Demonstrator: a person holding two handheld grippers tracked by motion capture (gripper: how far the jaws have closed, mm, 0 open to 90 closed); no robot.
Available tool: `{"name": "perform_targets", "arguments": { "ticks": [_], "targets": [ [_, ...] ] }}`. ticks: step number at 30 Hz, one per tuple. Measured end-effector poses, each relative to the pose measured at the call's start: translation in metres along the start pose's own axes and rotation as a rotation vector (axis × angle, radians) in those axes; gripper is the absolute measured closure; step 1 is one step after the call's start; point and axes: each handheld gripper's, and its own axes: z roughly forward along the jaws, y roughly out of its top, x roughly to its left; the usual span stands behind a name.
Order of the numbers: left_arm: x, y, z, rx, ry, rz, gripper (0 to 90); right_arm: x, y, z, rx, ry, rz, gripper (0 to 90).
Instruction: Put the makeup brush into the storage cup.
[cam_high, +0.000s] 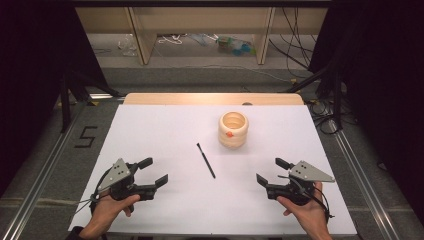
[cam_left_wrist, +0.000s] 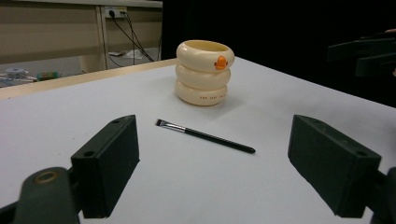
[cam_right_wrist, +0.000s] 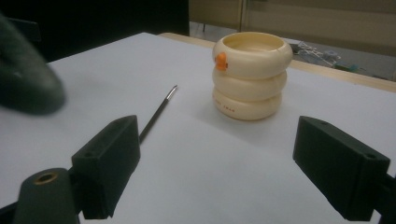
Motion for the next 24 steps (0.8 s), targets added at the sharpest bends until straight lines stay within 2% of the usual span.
{"name": "perform_targets", "arguments": {
  "ticks": [3, 9, 12, 19, 21, 22, 23, 24],
  "targets": [
    [0.000, 0.000, 0.000, -0.001, 0.001, 0.001, 16.6, 0.001, 0.001, 0.003, -0.014, 0.013, -0.001, 15.9],
    [0.000, 0.000, 0.001, -0.006, 0.001, -0.004, 16.6, 0.004, 0.010, 0.007, 0.043, 0.017, -0.033, 16.2],
    [0.000, 0.000, 0.001, -0.007, 0.002, -0.005, 16.6, 0.005, 0.012, 0.010, 0.045, 0.030, -0.032, 16.2],
    [0.000, 0.001, 0.001, -0.006, 0.002, -0.004, 16.6, 0.013, 0.025, 0.028, 0.075, 0.073, -0.073, 16.4],
    [0.001, 0.001, 0.001, -0.008, 0.003, -0.003, 16.6, 0.018, 0.027, 0.039, 0.110, 0.105, -0.068, 16.5],
    [0.001, 0.001, 0.001, -0.006, 0.004, -0.003, 16.6, 0.018, 0.027, 0.039, 0.110, 0.105, -0.068, 16.5],
    [0.001, 0.001, 0.001, -0.004, 0.003, -0.003, 16.6, 0.020, 0.030, 0.046, 0.144, 0.114, -0.076, 16.5],
    [0.001, 0.001, 0.001, -0.004, 0.003, -0.003, 16.6, 0.020, 0.030, 0.046, 0.144, 0.114, -0.076, 16.5]
  ]
}}
